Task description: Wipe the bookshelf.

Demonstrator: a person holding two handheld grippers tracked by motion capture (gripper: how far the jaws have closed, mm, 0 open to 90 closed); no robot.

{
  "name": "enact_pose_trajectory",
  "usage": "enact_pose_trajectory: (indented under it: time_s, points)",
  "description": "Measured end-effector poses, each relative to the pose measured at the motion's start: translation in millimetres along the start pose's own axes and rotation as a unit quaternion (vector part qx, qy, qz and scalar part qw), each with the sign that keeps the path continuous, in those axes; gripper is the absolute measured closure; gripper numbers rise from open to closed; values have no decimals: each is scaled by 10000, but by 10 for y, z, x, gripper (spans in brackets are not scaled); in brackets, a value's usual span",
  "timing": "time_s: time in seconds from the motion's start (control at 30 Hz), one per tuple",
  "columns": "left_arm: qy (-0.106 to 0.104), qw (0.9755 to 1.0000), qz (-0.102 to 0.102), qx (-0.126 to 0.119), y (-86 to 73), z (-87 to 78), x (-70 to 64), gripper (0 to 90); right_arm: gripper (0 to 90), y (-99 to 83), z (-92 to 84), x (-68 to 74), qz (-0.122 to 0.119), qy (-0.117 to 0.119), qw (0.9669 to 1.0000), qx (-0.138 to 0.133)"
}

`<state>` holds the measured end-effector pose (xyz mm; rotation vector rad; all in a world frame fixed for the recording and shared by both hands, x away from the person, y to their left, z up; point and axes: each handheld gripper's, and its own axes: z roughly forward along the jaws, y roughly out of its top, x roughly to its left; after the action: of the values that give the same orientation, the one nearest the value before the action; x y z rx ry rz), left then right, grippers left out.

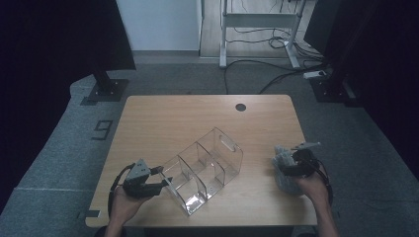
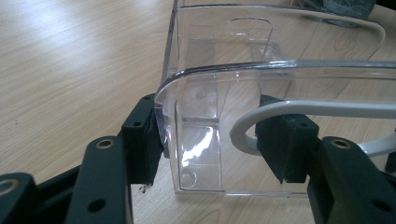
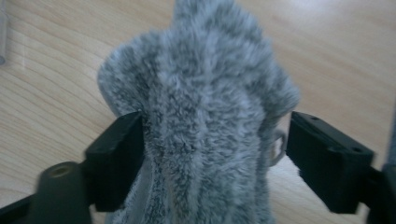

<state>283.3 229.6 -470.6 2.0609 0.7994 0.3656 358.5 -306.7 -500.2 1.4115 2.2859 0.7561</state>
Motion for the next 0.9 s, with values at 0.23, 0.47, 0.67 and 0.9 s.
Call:
enact_pose_trajectory:
  time_s: [0.23, 0.47, 0.67, 0.9]
  points:
    - [-1, 10000, 0, 12, -3, -6, -24, 428, 452, -54, 149, 15, -151, 124, 9996, 220]
    - [-36, 10000, -6, 19, -5, -10, -33, 424, 594, -43, 142, 52, -219, 47, 9992, 336]
    - [-107, 9999, -36, 0, -13, -5, -13, 412, 631, -17, 56, 53, -19, 213, 9996, 195]
    - [-108, 9999, -32, -10, -21, -5, -7, 372, 636, 103, -129, 126, 1, 475, 9987, -179]
